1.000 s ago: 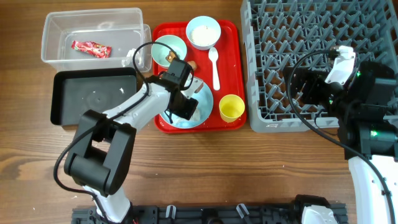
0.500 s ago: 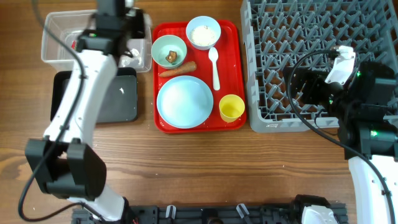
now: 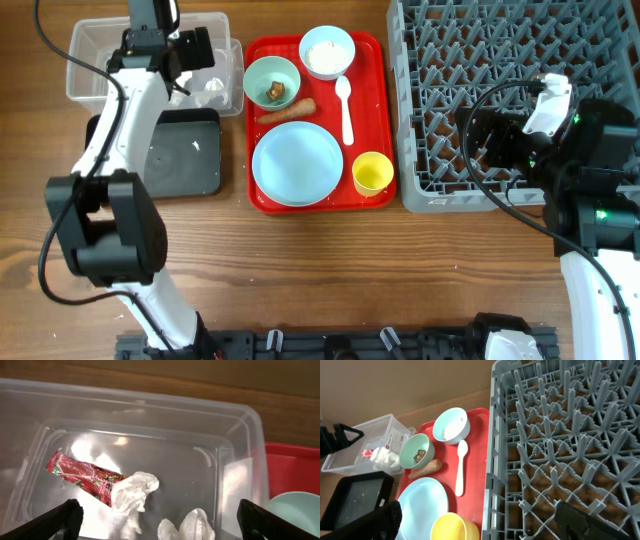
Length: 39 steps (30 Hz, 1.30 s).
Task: Sort waste into correct bins and load items into the dishwasher rack
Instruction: 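Move the tissue left and release it into the clear bin, then reach the left gripper to the mint bowl and grip its rim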
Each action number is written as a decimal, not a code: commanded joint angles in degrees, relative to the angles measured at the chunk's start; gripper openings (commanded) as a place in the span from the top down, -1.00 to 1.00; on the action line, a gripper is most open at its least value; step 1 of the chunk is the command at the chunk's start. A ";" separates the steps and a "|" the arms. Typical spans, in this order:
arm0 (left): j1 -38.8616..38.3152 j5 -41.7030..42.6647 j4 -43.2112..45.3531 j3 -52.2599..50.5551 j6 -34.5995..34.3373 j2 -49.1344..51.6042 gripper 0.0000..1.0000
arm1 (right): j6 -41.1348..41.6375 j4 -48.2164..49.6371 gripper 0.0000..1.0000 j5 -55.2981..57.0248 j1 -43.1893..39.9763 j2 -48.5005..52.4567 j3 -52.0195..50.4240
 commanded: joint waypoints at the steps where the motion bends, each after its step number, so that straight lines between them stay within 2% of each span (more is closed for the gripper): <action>1: -2.56 1.27 -2.01 0.55 -0.09 -7.93 -1.00 | 0.31 0.15 -0.99 -0.90 0.20 0.33 1.01; 7: -8.85 13.46 -10.47 0.50 -0.09 -11.26 -0.99 | 0.28 0.13 -0.99 -0.92 0.20 0.33 1.01; 10: -13.27 13.44 -11.67 0.48 2.47 -9.03 -0.99 | 0.31 0.11 -0.99 -0.92 0.20 0.33 1.01; 14: -18.21 12.33 -9.31 0.61 7.96 -5.16 -0.88 | 0.28 0.09 -0.99 -0.92 0.20 0.33 1.01; 20: -21.92 7.63 -9.66 5.20 10.19 2.64 -0.86 | 0.31 -0.04 -0.99 -0.92 0.20 0.33 1.01; 25: -22.25 7.63 -6.54 5.25 10.47 7.87 -0.33 | 0.28 -0.07 -0.99 -0.92 0.20 0.33 1.01; 28: -22.25 7.63 -3.87 5.22 10.47 10.21 -0.15 | 0.28 -0.15 -0.99 -0.92 0.20 0.33 1.01; 29: -22.25 7.63 -3.08 5.22 10.43 11.04 -0.02 | 0.28 -0.26 -1.00 -0.92 0.20 0.33 1.01; 31: -22.23 7.61 -2.23 5.22 8.28 12.61 0.19 | 0.28 -0.55 -0.99 -0.92 0.20 0.33 1.01; 34: -22.14 7.61 -1.33 5.22 4.52 13.97 0.31 | 0.26 -1.16 -0.99 -0.90 0.20 0.33 1.01; 39: -22.14 7.56 -1.01 5.22 4.15 14.53 0.54 | 0.26 -1.18 -0.99 -0.90 0.20 0.33 1.01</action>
